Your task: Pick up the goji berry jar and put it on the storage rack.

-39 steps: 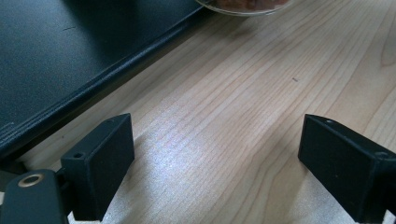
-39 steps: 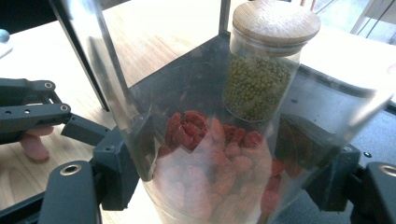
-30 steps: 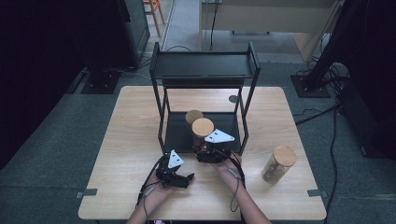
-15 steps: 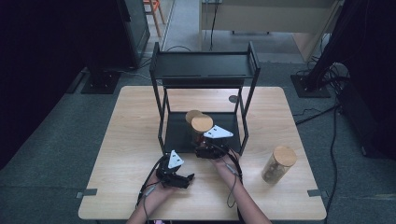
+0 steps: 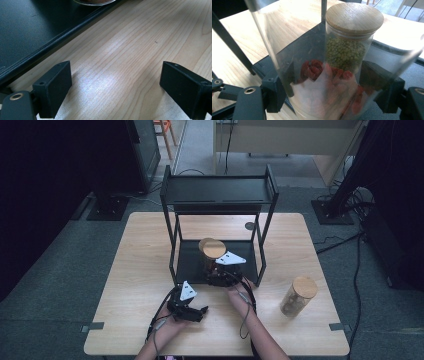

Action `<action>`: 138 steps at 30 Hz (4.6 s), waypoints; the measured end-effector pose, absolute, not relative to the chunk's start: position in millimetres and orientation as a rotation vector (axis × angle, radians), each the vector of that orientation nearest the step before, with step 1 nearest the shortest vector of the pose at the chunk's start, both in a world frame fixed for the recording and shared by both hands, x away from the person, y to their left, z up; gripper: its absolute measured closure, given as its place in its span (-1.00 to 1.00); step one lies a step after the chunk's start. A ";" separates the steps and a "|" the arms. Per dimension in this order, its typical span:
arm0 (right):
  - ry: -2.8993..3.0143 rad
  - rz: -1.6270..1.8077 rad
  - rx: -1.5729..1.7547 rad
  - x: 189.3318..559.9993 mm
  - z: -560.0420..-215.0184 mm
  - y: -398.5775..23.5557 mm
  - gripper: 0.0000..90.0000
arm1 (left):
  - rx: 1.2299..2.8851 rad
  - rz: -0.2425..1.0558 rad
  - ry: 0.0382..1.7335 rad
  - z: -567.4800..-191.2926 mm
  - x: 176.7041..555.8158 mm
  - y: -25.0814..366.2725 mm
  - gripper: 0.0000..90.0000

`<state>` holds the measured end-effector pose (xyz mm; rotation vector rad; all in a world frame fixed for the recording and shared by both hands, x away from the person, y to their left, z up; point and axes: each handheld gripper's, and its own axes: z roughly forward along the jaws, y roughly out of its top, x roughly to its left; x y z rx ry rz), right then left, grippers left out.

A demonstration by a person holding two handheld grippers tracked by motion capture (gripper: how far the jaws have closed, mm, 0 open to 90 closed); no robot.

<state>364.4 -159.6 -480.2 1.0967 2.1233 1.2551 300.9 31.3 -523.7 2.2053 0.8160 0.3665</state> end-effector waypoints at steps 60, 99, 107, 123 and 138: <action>2.135 1.236 1.125 379.3 -489.4 -147.7 -0.52 | 2.207 0.365 0.812 -523.7 300.8 31.2 -0.76; 2.202 1.183 1.104 358.6 -480.6 -161.9 -0.53 | 2.208 0.363 0.811 -523.6 301.2 30.5 -0.76; 2.218 1.170 1.079 351.8 -481.6 -166.9 -0.53 | 2.209 0.363 0.811 -523.6 301.2 30.5 -0.76; 2.232 1.219 1.085 337.4 -483.1 -177.6 -0.53 | 2.207 0.363 0.811 -523.7 301.1 30.5 -0.76; 2.251 1.245 1.063 327.2 -481.7 -186.9 -0.53 | 2.205 0.364 0.816 -523.7 301.0 30.1 -0.76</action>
